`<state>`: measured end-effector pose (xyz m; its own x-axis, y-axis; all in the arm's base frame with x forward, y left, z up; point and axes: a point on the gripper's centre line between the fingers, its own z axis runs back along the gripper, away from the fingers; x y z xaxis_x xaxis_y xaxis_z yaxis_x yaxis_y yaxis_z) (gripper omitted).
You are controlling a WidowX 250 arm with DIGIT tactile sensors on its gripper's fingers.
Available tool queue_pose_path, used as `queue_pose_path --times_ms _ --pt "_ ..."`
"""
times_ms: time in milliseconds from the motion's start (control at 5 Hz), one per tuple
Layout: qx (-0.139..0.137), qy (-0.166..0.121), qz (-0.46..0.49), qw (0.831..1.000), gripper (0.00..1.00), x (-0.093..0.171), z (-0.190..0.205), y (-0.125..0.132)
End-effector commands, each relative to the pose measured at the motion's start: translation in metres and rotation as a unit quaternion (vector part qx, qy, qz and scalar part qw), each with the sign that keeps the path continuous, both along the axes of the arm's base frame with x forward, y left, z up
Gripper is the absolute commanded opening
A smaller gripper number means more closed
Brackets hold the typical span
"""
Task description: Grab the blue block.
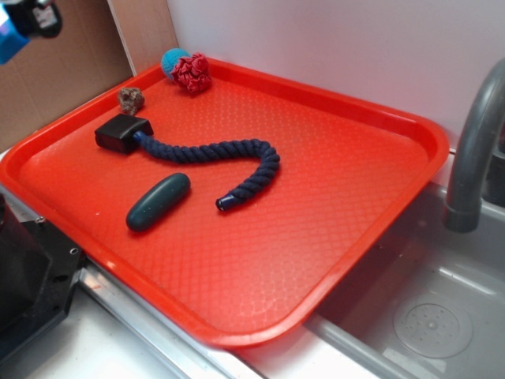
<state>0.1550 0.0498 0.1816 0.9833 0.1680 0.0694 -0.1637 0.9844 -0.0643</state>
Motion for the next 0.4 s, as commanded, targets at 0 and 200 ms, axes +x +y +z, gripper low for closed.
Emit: queue_pose_path --times_ms 0,200 --pt "0.013 -0.020 -0.043 0.999 0.00 0.0235 0.0145 -0.0293" --pt "0.002 -0.019 -0.057 0.998 0.00 0.0222 0.0116 -0.0305"
